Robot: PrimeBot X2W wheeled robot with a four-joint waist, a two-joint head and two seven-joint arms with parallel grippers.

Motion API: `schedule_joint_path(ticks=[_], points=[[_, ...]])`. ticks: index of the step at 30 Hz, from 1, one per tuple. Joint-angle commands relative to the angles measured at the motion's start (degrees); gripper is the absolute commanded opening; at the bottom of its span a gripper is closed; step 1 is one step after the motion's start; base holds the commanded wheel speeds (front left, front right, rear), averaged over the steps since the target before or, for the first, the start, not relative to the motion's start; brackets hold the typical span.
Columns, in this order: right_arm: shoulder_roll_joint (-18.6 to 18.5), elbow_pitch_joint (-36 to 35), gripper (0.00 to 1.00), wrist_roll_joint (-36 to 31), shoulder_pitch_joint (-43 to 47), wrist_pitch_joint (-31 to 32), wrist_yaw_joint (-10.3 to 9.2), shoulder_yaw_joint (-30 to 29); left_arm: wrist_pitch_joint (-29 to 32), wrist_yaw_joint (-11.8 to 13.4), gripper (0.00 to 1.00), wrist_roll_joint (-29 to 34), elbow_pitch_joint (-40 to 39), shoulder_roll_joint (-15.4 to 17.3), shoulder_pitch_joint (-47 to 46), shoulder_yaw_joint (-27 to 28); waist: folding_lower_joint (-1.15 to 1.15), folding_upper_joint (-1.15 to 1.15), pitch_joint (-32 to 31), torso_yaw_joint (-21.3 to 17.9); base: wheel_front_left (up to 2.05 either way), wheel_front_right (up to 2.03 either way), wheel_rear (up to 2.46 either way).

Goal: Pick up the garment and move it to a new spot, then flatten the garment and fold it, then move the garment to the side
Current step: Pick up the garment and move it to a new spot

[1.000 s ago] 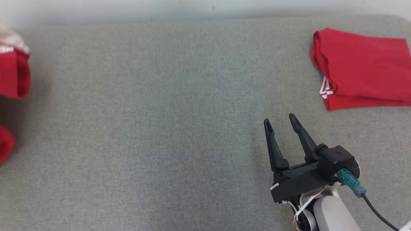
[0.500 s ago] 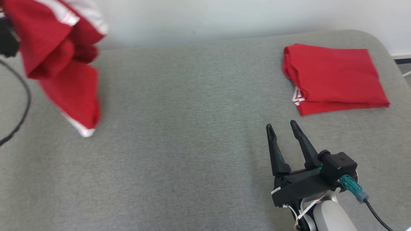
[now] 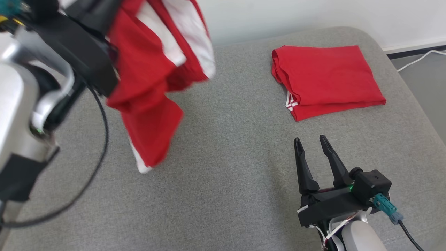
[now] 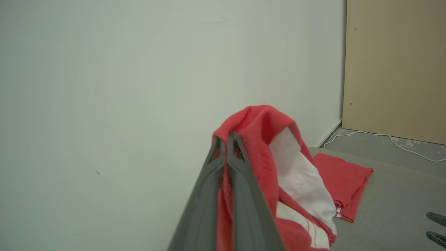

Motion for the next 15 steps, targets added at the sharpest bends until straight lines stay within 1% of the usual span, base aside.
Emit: schedule_joint_path(ticks=[1,2,5,10,12,15], points=[[0.0,0.1,1.0,0.4,0.4,-0.4,-0.04,0.0,0.3,0.2,0.0,-0.3,-1.0,0.2,0.8,0.0,0.0,0.0,-0.2,-0.2,0.0,0.0,0.0],[0.0,0.3,1.0,0.4,0.5,-0.5,-0.05,-0.2,0.8,0.6,0.0,-1.1,-2.7,-0.2,1.6,-0.2,0.0,0.0,-0.4,-0.1,0.0,0.0,0.0],[0.0,0.5,1.0,0.3,0.9,-0.5,-0.04,-0.5,2.6,1.9,0.0,-1.0,-7.7,0.2,3.8,-1.1,0.0,0.0,-0.8,0.2,0.0,0.0,0.0],[0.0,0.8,1.0,0.1,1.2,-0.7,-0.04,-0.7,4.3,4.3,0.0,-3.1,-13.9,0.1,9.3,-1.9,0.0,0.0,-1.6,1.2,0.0,0.0,0.0],[0.0,1.0,1.0,-0.1,1.3,-0.7,-0.04,-0.8,4.5,5.3,0.0,-5.0,-15.4,-0.4,12.3,-2.0,0.0,0.0,-1.9,1.6,0.0,0.0,0.0],[0.0,1.2,1.0,-0.2,1.1,-0.7,-0.04,-0.4,3.8,6.2,0.0,-4.8,-15.2,1.2,16.2,-2.2,0.0,0.0,-2.0,2.1,0.0,0.0,0.0]])
